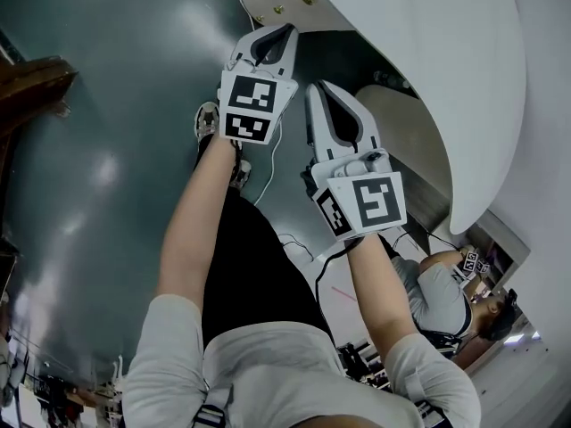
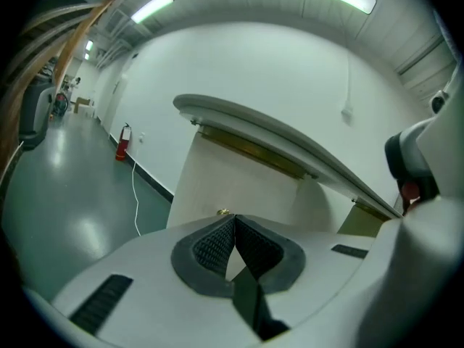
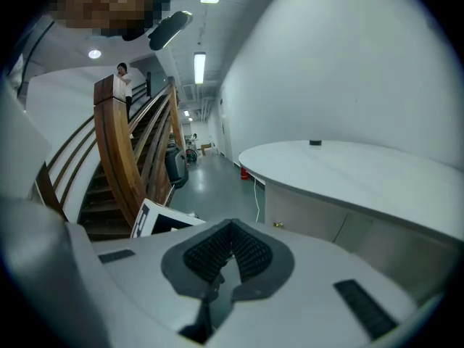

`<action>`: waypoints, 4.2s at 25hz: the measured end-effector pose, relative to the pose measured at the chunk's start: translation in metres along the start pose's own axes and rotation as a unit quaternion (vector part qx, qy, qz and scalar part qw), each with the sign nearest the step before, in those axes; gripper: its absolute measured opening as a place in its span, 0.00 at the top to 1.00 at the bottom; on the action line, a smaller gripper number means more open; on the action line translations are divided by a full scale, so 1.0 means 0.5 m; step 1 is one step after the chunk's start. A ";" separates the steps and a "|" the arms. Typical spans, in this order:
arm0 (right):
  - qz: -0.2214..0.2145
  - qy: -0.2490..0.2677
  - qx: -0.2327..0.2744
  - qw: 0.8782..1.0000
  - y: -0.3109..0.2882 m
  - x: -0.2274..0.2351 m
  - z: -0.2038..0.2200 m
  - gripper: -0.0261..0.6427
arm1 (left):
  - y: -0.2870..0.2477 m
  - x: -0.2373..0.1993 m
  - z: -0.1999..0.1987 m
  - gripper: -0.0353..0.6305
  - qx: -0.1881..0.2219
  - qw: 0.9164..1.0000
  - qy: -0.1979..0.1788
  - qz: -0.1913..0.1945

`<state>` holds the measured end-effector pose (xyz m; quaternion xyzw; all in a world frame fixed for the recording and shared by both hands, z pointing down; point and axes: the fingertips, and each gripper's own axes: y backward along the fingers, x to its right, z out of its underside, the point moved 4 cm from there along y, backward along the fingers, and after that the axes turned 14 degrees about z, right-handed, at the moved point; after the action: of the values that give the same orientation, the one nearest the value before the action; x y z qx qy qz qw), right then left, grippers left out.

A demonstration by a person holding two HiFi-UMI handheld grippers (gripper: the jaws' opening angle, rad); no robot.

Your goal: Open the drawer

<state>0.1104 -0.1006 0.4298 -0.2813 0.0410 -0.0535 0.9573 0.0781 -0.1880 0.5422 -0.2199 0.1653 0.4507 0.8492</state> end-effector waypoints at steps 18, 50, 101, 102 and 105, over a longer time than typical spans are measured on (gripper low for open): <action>0.008 0.012 -0.016 1.000 -0.030 0.049 0.004 0.94 | -0.125 -0.067 0.009 0.80 -0.013 0.999 0.050 -0.002; -0.004 0.023 -0.017 1.000 -0.008 0.032 0.020 0.94 | -0.177 -0.080 0.029 0.79 -0.033 0.999 0.023 0.015; -0.071 0.076 -0.004 0.995 0.075 -0.183 0.039 0.94 | 0.121 -0.053 0.125 0.79 -0.005 0.999 0.044 -0.020; -0.071 0.077 -0.004 0.994 0.077 -0.186 0.040 0.94 | 0.126 -0.054 0.126 0.79 -0.003 0.999 0.045 -0.022; -0.073 0.082 -0.007 0.994 0.084 -0.191 0.048 0.94 | 0.139 -0.053 0.132 0.79 0.003 0.998 0.053 -0.031</action>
<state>0.0218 -0.0406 0.4316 -0.2845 0.0988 -0.1456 0.9424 0.0108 -0.1372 0.5951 -0.2459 0.2045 0.4113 0.8536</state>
